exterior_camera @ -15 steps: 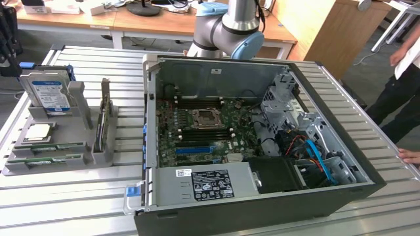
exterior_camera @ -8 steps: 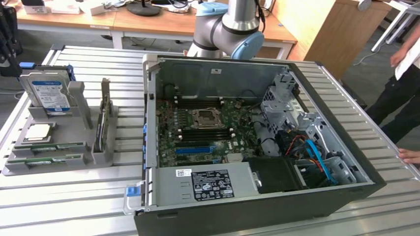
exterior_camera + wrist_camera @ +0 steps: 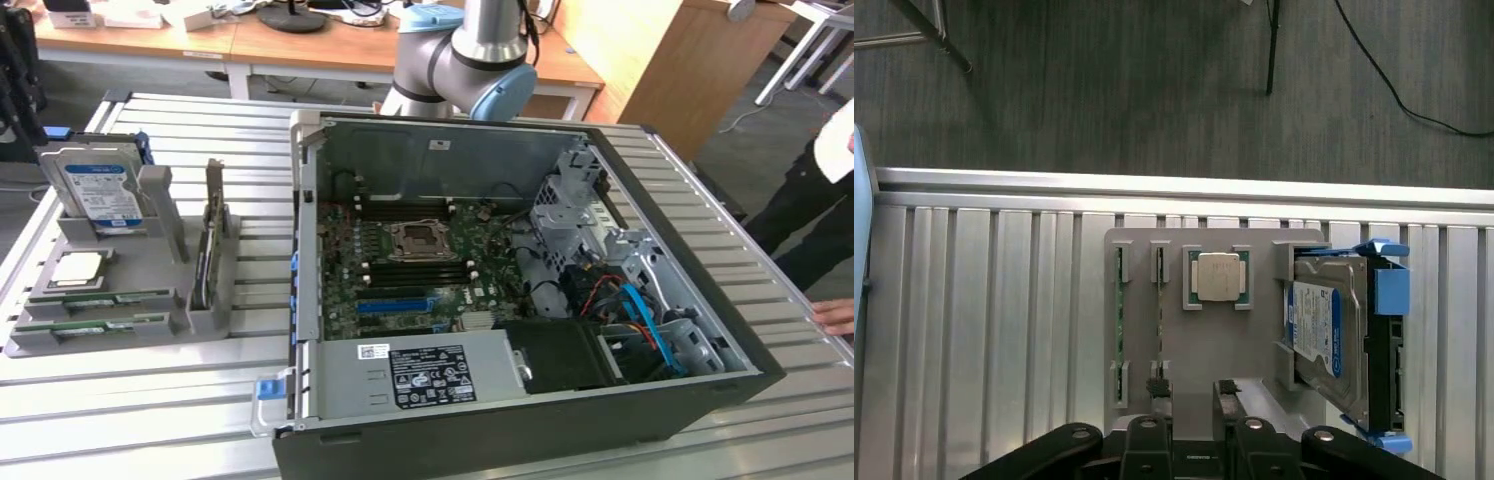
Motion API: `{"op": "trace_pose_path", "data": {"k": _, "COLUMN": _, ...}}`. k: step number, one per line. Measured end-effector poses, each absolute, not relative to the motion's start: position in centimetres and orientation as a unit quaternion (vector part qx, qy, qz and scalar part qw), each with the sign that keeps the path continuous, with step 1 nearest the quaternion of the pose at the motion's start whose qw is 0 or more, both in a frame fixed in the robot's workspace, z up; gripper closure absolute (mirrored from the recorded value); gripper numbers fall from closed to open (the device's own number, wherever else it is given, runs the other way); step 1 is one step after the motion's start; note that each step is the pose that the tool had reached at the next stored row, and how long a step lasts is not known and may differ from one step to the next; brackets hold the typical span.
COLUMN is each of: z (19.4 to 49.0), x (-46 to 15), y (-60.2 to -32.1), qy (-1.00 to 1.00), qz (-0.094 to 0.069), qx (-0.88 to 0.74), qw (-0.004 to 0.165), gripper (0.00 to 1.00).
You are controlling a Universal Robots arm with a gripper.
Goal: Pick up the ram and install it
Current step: 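Pick up the ram and move it above insertion slot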
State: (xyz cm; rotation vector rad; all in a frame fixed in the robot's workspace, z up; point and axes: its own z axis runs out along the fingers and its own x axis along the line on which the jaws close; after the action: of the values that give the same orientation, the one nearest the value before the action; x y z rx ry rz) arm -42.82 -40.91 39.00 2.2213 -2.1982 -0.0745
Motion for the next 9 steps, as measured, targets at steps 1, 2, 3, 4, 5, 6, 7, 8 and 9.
{"op": "trace_pose_path", "data": {"k": 1, "z": 39.00, "x": -42.82, "y": -40.91, "qy": -0.703, "qz": -0.024, "qx": 0.711, "qw": 0.008, "gripper": 0.71}}
{"op": "trace_pose_path", "data": {"k": 2, "z": 39.00, "x": -42.82, "y": -40.91, "qy": -0.703, "qz": -0.024, "qx": 0.711, "qw": 0.008, "gripper": 0.71}}
{"op": "trace_pose_path", "data": {"k": 3, "z": 39.00, "x": -42.82, "y": -40.91, "qy": -0.703, "qz": -0.024, "qx": 0.711, "qw": 0.008, "gripper": 0.64}}
{"op": "trace_pose_path", "data": {"k": 4, "z": 39.01, "x": -42.82, "y": -40.91, "qy": -0.703, "qz": -0.024, "qx": 0.711, "qw": 0.008, "gripper": 0.64}}
{"op": "trace_pose_path", "data": {"k": 5, "z": 39.01, "x": -42.82, "y": -40.91, "qy": -0.703, "qz": -0.024, "qx": 0.711, "qw": 0.008, "gripper": 0.64}}
{"op": "trace_pose_path", "data": {"k": 6, "z": 39.00, "x": -42.82, "y": -40.91, "qy": -0.703, "qz": -0.024, "qx": 0.711, "qw": 0.008, "gripper": 0.64}}
{"op": "trace_pose_path", "data": {"k": 7, "z": 38.98, "x": -42.81, "y": -40.91, "qy": -0.703, "qz": -0.024, "qx": 0.711, "qw": 0.008, "gripper": 0.64}}
{"op": "trace_pose_path", "data": {"k": 8, "z": 38.95, "x": -42.81, "y": -40.91, "qy": -0.703, "qz": -0.024, "qx": 0.711, "qw": 0.008, "gripper": 0.64}}
{"op": "trace_pose_path", "data": {"k": 9, "z": 38.92, "x": -42.81, "y": -40.91, "qy": -0.703, "qz": -0.024, "qx": 0.711, "qw": 0.008, "gripper": 0.64}}
